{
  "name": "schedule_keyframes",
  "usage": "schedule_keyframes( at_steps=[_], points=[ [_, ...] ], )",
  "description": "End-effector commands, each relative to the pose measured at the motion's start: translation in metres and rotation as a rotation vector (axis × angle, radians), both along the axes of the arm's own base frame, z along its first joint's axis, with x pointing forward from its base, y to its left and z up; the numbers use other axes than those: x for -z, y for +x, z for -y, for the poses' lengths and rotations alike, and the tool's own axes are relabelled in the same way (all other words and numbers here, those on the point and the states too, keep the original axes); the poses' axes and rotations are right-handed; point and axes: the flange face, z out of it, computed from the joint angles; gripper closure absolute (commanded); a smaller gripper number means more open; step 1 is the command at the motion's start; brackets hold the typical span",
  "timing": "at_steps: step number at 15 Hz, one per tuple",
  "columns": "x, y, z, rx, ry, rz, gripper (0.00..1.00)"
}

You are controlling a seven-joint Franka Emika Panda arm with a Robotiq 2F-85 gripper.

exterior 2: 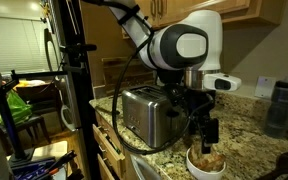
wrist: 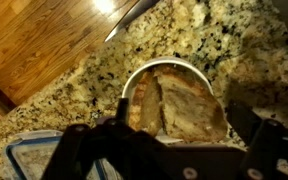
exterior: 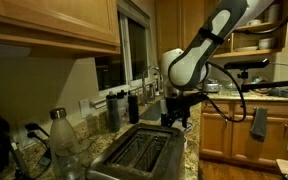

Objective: Place one slice of bread in each of the toaster slots

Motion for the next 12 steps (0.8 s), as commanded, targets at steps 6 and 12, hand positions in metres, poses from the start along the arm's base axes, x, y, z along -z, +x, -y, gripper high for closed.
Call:
schedule_keyframes(
  at_steps=[6, 12],
  points=[
    [0.019, 0.028, -0.005, -0.005, -0.008, 0.018, 0.00],
    [0.017, 0.040, -0.012, -0.017, -0.009, 0.032, 0.00]
  ],
)
